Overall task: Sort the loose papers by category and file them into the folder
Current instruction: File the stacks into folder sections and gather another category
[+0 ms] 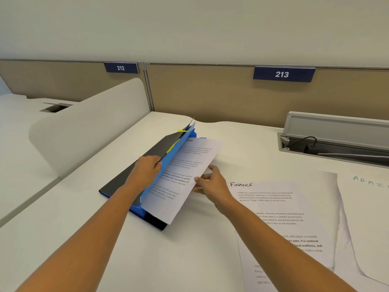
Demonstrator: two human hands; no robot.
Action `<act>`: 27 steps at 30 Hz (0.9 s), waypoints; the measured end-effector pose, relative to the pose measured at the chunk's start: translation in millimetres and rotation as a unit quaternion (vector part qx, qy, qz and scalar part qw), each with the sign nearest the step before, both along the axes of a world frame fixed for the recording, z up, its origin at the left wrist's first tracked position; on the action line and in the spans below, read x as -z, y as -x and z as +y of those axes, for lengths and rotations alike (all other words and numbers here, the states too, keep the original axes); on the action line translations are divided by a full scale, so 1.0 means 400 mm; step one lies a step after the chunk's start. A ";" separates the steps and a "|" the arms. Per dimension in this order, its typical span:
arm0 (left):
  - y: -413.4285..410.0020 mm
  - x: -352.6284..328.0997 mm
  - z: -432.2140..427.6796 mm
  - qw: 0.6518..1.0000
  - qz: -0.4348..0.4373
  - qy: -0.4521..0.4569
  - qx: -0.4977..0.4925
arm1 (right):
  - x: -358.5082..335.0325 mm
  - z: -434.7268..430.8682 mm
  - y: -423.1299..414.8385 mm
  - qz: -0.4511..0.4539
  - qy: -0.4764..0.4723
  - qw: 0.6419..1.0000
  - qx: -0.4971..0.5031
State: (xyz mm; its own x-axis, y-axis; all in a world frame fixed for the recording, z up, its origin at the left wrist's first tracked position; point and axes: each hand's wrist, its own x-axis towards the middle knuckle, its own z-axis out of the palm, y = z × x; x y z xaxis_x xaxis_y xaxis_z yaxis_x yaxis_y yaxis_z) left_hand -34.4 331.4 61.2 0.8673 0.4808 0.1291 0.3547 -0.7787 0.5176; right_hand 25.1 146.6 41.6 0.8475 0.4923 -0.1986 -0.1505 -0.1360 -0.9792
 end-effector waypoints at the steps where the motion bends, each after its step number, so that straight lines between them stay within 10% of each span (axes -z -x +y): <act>1: 0.001 0.000 -0.001 1.000 0.000 -0.001 0.001 | 0.003 -0.008 -0.005 -0.024 0.011 1.000 -0.008; 4: 0.001 -0.003 -0.002 1.000 0.003 -0.005 0.000 | 0.008 -0.018 -0.006 -0.158 0.087 0.982 -0.051; 11: 0.005 -0.011 -0.006 1.000 0.008 -0.014 -0.004 | 0.040 -0.025 -0.010 -0.517 0.325 0.778 -0.147; 27: 0.031 -0.022 -0.010 0.996 0.011 -0.091 -0.012 | 0.010 0.117 -0.016 -0.675 0.394 0.590 -0.204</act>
State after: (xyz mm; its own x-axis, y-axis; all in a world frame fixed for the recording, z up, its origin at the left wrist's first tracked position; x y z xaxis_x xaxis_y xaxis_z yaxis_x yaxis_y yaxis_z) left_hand -47.0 327.3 69.9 0.8596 0.4715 0.1968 0.3840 -0.8503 0.3598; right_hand 31.5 193.2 37.4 0.3385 0.9152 0.2188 0.8963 -0.3843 0.2211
